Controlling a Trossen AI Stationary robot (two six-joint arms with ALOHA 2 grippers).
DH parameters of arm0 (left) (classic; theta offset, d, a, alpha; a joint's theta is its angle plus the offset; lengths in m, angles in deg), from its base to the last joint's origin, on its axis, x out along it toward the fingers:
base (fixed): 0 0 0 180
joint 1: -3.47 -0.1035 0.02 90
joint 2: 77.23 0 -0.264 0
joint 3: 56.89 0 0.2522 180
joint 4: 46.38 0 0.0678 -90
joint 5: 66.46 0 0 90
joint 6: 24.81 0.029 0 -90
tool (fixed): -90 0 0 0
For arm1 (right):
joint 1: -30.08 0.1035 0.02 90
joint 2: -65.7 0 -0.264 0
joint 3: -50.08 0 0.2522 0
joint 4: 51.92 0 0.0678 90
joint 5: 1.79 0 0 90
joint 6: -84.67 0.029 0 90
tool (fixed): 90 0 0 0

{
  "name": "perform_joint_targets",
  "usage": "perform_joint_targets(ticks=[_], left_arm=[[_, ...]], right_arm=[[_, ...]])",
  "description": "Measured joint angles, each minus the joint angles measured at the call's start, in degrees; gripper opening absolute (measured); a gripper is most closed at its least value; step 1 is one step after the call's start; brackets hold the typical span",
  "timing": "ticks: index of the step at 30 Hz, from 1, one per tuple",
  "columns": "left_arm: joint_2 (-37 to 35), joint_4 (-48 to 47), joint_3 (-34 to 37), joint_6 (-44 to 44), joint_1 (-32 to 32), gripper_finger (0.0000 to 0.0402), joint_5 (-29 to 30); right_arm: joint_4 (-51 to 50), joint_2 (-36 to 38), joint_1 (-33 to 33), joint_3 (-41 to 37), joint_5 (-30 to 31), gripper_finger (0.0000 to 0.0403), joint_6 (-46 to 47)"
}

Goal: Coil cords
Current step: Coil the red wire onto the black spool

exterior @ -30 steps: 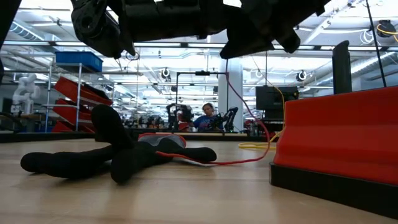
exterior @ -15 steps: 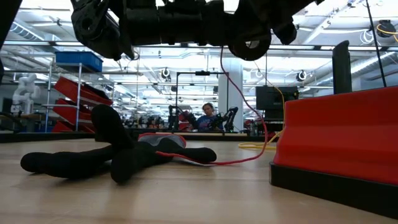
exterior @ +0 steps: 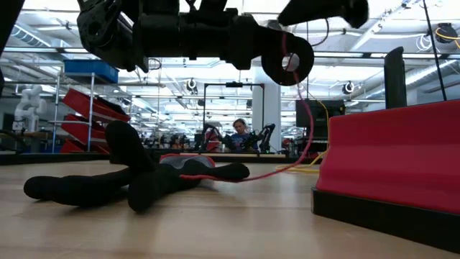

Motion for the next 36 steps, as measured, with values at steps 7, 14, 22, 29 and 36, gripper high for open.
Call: perform_joint_targets(ticks=[7, 14, 22, 29, 36], left_arm=[[0.0, 0.3, 0.0, 0.0, 0.0, 0.0000, 0.1], [0.0, 0.6, 0.0, 0.0, 0.0, 0.0000, 0.4], [0.0, 1.0, 0.0, -0.3, 0.0, 0.0000, 0.4], [0.0, 5.1, 0.0, -6.3, 0.0, 0.0000, -0.3], [-0.1, 7.5, -0.3, -15.4, -0.8, 0.0000, -1.4]], right_arm=[[-4.9, 1.8, 2.0, -0.1, -0.3, 0.0000, 2.9], [-13.0, 1.8, 2.4, -0.1, -1.9, 0.0000, 9.1], [-16.9, 1.8, 4.5, -0.1, -3.5, 0.0000, 9.3], [-18.3, -1.1, 5.1, -0.1, -3.5, 0.0000, 10.5], [-17.7, -5.2, 2.8, -0.1, -2.7, 0.0000, 11.4]])
